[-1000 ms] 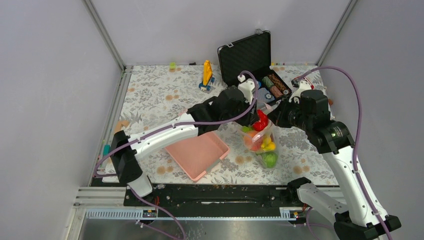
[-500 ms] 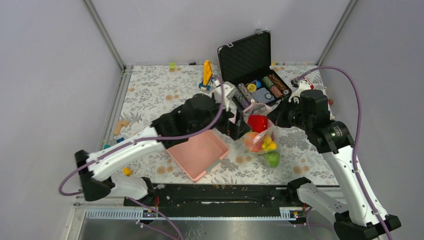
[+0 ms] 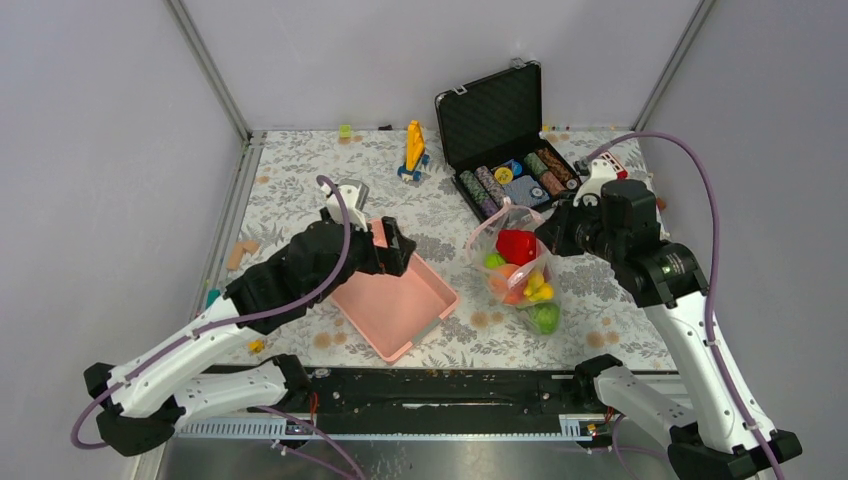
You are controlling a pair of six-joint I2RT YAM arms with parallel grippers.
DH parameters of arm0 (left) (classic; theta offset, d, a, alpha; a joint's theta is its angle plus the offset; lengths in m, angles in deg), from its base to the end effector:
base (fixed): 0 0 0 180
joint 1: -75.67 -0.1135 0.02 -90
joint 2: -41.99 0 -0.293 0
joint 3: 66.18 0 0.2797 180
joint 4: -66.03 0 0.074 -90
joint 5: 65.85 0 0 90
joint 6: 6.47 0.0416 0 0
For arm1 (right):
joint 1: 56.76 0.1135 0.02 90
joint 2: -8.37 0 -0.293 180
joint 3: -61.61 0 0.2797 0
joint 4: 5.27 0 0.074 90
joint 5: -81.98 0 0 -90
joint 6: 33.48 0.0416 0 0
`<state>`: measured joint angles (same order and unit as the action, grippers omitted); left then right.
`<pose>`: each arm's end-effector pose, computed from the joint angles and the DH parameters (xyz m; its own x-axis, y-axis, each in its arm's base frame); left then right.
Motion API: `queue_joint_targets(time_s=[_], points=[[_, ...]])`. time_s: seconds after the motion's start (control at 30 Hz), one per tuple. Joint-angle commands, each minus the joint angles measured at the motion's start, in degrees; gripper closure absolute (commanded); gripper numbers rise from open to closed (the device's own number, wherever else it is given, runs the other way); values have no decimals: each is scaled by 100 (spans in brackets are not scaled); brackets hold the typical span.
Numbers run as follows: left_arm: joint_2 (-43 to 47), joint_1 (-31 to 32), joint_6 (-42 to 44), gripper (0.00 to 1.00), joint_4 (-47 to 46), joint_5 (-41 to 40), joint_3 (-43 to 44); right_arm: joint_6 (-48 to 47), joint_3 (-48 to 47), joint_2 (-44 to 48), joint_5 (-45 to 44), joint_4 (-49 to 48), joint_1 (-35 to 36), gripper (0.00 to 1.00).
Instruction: Place the food in the zip-top bag and seal the zipper
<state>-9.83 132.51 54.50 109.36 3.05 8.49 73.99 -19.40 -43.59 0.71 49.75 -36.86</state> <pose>0.1232 -0.1612 0.4130 -0.4568 -0.1285 -0.8802 0.4287 0.8352 -0.3445 0.1741 0.0697 0.4297 -0.5323 0.1229 -0.8376 -0.3197 0.8870 0.3333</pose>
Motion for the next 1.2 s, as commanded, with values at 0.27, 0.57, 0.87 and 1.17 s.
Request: queue_joint_targets(time_s=[0.27,0.57,0.87,1.17], points=[[13,-1457,1818,1,-2209,2458,-1002,-2295,-1760,-1058,2717,643,5,100],[-784,-1478,2860,1,-2768,4663,-586,-3571,-2817,-1972,3945,1836,5,100],[-1652,-1478,3205,1,-2831,6060,25,-3463,-3146,-2508,3901,2042,5,100],[-2102,-1469,3068,10,-2827,6903,154,-3505,-3059,-2600,3955,2062,5,100]])
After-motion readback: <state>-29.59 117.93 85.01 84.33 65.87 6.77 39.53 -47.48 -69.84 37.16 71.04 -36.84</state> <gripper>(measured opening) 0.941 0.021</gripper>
